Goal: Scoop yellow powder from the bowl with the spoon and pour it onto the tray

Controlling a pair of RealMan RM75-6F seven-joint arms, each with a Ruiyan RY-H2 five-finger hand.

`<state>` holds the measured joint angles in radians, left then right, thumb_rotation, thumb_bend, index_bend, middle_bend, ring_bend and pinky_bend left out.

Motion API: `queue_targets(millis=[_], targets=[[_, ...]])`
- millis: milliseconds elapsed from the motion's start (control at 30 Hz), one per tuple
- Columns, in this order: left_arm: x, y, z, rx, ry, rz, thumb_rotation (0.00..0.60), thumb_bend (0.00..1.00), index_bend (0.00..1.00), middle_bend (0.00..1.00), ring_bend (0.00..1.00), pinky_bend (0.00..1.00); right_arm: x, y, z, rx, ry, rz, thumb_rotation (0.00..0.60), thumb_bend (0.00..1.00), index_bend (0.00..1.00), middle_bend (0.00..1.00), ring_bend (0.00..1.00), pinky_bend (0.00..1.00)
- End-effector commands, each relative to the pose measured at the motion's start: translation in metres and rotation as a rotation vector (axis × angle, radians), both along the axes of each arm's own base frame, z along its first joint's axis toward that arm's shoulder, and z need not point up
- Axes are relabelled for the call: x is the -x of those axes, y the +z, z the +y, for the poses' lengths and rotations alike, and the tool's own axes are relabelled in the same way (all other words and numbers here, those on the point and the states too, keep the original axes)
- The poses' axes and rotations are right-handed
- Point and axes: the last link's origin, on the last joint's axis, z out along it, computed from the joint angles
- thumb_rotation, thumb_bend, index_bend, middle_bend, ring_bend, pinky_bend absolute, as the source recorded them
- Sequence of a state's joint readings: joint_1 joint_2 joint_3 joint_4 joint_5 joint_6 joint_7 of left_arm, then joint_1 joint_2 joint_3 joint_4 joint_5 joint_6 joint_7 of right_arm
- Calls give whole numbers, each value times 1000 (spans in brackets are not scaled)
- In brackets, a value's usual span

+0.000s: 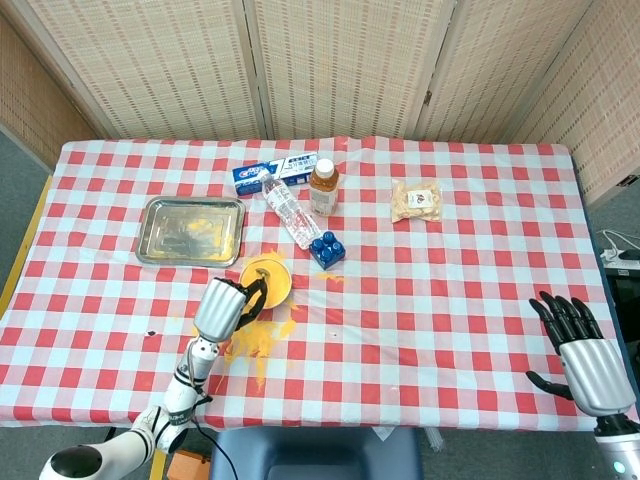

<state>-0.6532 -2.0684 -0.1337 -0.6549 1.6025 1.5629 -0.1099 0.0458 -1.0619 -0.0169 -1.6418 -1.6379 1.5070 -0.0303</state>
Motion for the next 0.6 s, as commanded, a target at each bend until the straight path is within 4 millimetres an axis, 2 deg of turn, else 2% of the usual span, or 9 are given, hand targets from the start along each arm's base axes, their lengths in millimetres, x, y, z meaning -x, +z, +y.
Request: queue_targets(millis=[33,367,600], targets=[[2,1,-6,4,5,-1,600,639,847,1000,1000,1000,0,0,0,1,1,-1,600,0,0,0,0,0],[7,7,-28,57,53,-17,600,644,851,1000,1000,1000,-1,-2,1,-9,6,1,600,0,0,0,0,0],[-9,20,-24,1,14,-97,600,648,852,1000,1000,1000,-2,-3,2,-17,7,0,600,0,0,0,0,0]])
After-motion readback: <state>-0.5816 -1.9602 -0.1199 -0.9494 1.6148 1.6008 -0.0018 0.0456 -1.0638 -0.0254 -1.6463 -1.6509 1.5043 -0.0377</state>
